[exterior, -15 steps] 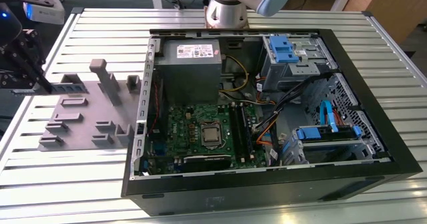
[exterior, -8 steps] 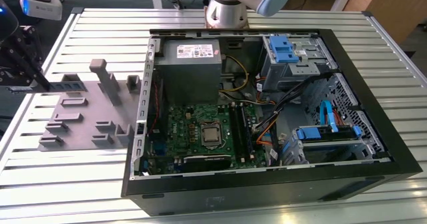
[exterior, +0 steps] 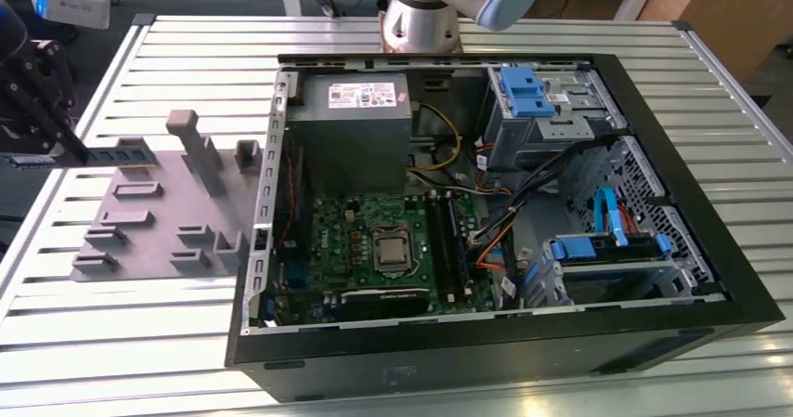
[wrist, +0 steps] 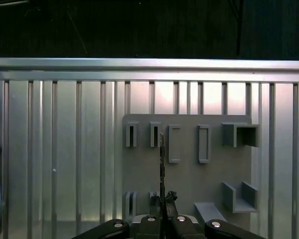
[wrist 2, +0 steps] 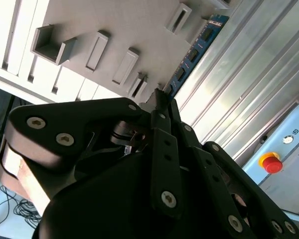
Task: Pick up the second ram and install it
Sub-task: 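Pick up the second ram and move it above second insertion slot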
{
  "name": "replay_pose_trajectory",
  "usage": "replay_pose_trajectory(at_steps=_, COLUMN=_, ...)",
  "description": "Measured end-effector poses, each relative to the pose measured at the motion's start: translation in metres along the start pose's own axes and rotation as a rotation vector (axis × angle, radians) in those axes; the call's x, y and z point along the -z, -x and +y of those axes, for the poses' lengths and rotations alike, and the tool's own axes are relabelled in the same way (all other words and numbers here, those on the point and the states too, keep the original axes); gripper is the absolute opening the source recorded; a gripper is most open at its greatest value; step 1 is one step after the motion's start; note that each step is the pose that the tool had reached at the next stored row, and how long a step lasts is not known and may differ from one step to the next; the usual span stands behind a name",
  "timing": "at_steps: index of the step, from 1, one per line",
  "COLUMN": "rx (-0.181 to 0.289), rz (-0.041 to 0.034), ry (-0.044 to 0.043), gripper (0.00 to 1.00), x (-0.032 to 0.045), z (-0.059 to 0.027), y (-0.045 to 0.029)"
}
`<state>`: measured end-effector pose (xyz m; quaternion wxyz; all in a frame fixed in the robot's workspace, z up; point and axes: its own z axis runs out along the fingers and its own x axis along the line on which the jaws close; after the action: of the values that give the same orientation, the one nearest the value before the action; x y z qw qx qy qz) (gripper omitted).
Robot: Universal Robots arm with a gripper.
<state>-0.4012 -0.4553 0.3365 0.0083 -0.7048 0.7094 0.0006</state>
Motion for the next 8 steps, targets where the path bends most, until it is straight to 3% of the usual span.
replay_pose_trajectory(at_steps=8, rx=0.0, rz=-0.0001, ry=-0.0001, gripper=0.14, x=0.008, z=-0.0001, y=0.0001)
